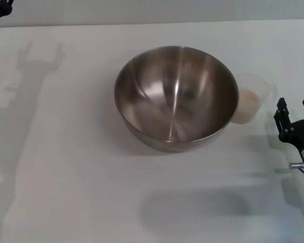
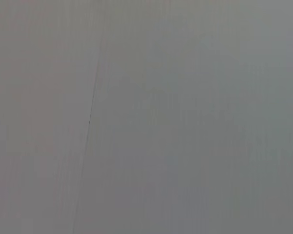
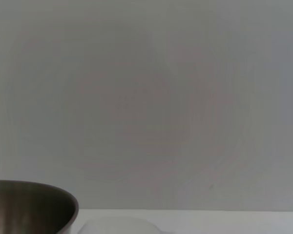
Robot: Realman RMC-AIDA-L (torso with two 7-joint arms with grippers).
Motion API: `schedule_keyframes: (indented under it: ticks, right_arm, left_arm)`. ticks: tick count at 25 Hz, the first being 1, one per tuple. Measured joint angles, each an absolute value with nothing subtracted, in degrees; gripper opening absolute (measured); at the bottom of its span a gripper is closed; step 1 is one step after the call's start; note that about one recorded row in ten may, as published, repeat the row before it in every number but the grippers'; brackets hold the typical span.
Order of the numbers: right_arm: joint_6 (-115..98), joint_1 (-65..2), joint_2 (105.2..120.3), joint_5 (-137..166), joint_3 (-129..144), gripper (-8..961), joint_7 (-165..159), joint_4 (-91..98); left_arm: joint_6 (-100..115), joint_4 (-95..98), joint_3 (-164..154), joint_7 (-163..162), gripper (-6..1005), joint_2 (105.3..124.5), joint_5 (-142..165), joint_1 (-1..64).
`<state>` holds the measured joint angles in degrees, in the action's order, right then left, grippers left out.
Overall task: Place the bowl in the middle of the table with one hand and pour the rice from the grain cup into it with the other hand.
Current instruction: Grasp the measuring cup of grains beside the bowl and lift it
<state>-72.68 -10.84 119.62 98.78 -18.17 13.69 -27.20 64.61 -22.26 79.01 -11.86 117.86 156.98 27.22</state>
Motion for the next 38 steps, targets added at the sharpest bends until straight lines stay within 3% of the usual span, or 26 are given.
schedule_keyframes:
  ticks: [38]
  right_arm:
    - [-66.29,-17.21,119.71,98.39,-18.23,550,13.0,-22.61]
  left_arm:
    - [67.62,-23.73,79.01,-12.47,845,118.21,156.97,25.58]
